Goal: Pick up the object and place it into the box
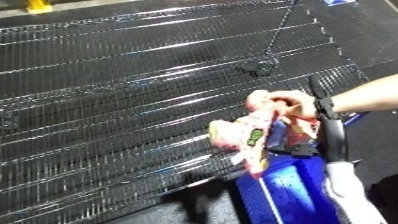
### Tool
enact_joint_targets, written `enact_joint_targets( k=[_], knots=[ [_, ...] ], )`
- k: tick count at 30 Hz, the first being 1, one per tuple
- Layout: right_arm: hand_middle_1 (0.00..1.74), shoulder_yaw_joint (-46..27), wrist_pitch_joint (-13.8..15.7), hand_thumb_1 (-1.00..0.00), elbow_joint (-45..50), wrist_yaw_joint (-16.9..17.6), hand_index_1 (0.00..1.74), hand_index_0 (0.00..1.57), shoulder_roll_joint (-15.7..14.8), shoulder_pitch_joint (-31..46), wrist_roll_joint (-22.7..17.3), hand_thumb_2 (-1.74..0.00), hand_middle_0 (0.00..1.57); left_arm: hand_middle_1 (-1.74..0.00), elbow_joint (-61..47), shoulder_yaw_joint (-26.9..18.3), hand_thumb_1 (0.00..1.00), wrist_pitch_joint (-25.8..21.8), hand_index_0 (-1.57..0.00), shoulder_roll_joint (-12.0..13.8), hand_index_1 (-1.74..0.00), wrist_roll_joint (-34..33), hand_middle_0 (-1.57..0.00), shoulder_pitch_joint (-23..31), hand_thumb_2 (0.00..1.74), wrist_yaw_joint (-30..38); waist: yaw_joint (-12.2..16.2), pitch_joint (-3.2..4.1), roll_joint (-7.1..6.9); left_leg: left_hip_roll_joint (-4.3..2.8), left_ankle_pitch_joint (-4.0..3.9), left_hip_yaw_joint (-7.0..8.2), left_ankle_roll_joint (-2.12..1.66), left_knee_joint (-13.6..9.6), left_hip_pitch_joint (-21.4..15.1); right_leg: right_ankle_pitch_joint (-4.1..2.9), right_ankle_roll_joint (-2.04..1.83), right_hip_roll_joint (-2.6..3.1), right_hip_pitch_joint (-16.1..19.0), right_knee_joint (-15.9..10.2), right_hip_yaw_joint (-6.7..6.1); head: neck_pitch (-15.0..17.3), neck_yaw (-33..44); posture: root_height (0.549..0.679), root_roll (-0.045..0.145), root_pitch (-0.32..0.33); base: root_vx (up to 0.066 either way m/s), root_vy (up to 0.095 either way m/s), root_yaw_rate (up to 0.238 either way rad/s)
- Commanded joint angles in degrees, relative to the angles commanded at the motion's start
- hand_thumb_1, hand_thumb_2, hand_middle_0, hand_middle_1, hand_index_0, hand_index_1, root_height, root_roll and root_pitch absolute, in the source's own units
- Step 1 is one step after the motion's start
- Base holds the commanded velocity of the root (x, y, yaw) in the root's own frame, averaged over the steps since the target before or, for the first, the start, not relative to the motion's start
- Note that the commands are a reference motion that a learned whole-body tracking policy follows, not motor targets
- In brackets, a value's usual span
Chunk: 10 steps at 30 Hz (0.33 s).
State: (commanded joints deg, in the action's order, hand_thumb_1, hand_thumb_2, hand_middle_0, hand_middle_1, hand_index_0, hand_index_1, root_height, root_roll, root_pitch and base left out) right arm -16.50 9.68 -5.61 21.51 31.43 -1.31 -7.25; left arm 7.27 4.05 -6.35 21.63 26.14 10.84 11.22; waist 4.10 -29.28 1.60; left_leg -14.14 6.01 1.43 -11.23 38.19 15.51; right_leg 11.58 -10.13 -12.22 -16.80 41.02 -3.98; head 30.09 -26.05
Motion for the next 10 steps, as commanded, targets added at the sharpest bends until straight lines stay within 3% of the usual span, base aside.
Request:
enact_joint_targets(
  k=[10],
  knots=[
    [0.00, 1.4, -0.5, 0.00, 1.0, -0.6, 0.00, 0.00, -0.2, -0.4, 1.6, 0.00, 0.00, -1.74, 0.0, -0.6, 1.00, 0.1, -1.57, -0.4, -1.74, -0.8, -1.57, -0.2, 1.74, 0.2, -0.7, -0.28, -0.45, -0.04, -0.23, -0.12, 0.03, -0.5, -0.1, 0.08, 0.06, 0.07, -0.4, 0.2, -0.02, -0.4, 3.2, 0.621, 0.041, -0.217, 0.009, -0.003, 0.000]
  ],
)
